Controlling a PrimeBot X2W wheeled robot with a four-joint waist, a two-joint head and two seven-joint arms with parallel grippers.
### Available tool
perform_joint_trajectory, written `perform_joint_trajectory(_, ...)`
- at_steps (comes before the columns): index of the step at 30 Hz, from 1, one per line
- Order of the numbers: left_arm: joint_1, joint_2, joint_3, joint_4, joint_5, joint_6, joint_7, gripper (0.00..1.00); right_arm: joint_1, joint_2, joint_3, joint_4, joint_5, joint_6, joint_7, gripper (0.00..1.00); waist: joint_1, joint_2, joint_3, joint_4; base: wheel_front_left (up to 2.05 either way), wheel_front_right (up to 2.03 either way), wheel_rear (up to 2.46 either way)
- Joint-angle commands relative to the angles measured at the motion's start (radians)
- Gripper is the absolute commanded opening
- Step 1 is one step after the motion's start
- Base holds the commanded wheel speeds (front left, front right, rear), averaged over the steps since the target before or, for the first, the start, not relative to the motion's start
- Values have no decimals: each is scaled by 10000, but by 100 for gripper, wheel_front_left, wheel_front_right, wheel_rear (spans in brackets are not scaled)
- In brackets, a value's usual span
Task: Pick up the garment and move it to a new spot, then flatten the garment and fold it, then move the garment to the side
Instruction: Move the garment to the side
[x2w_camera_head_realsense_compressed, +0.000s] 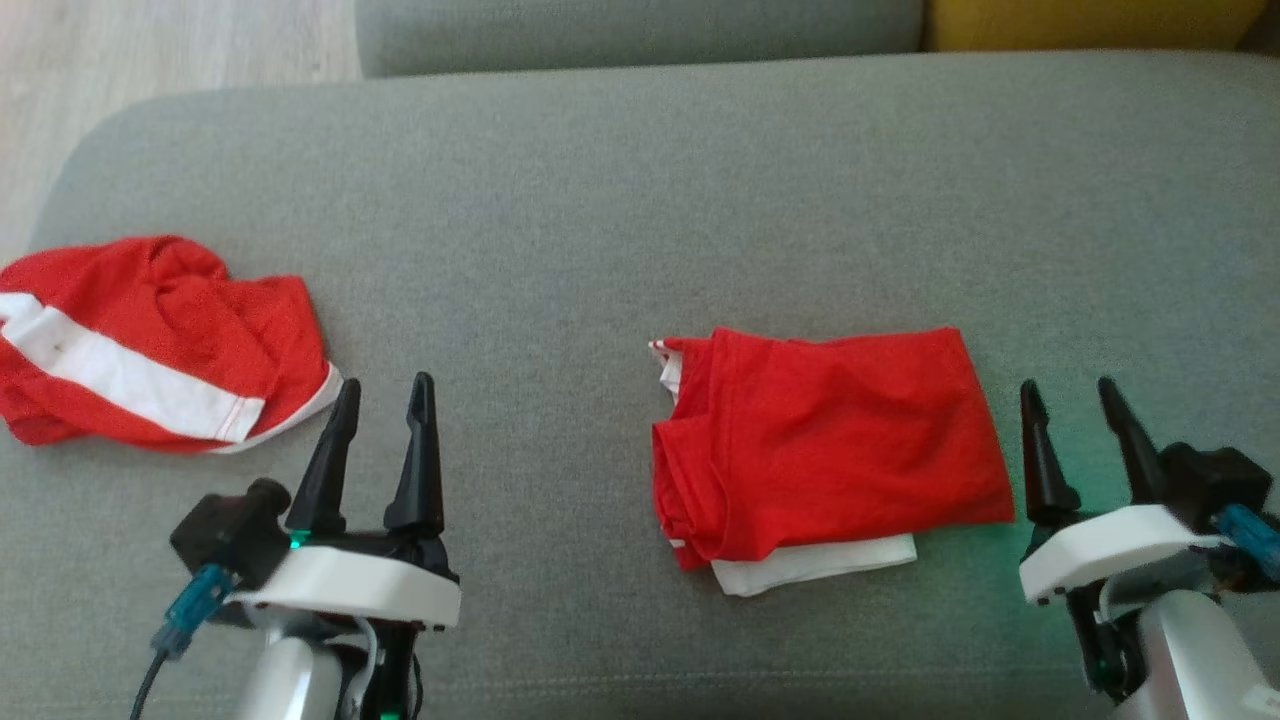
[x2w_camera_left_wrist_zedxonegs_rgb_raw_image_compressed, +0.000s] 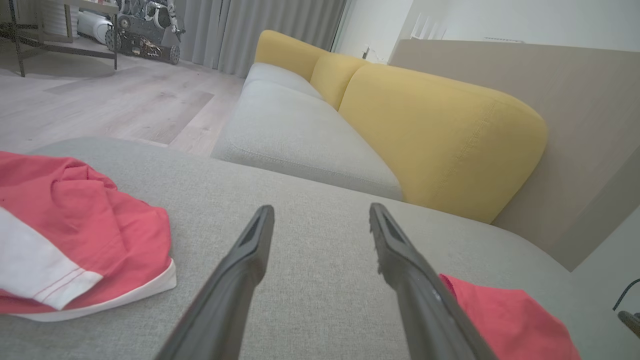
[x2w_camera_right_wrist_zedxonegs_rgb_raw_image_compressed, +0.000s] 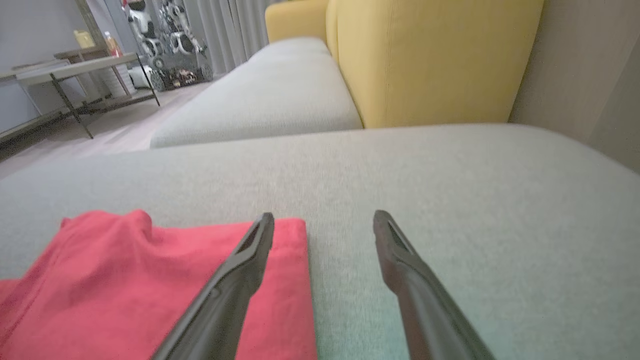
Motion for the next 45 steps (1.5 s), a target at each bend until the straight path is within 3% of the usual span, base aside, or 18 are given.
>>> perform_joint_trajectory(1, -499, 28, 223, -305, 4, -33, -120, 100, -424, -49, 216, -159, 102, -7, 131, 100, 0, 0, 171, 39, 0, 0, 0)
perform_joint_trajectory(9, -948, 28, 104, -244, 25, 19, -120, 100, -1176, 42, 531, 537, 998, -7, 1260, 100, 0, 0, 971, 139, 0, 0, 0)
perform_joint_trajectory(22, -1489, 28, 0, -188, 94, 63, -120, 100, -1880, -80, 1374, 1587, 2103, -7, 2191, 100, 0, 0, 1605, 168, 0, 0, 0)
perform_joint_trajectory(23, -1514, 28, 3, -177, 103, 60, -120, 100, -1916, -87, 1471, 1629, 2211, -7, 2220, 74, 0, 0, 1622, 168, 0, 0, 0)
perform_joint_trajectory(24, -1535, 28, 7, -165, 111, 58, -120, 100, -1950, -114, 1563, 1660, 2307, -7, 2226, 24, 0, 0, 1630, 167, 0, 0, 0)
perform_joint_trajectory(25, -1552, 28, 10, -152, 116, 55, -120, 100, -1981, -165, 1674, 1660, 2349, -7, 2180, 0, 0, 0, 1629, 168, 0, 0, 0)
perform_joint_trajectory(37, -1560, 28, 114, -169, 162, 26, -120, 100, -2890, -1696, 2717, 980, 949, -7, 812, 0, 0, 0, 1327, -137, 0, 0, 0)
perform_joint_trajectory(45, -2079, 28, 81, -441, 331, -58, -120, 100, -4281, -3182, 2633, 1011, 998, -7, 1388, 0, 0, 0, 1811, -537, 0, 0, 0)
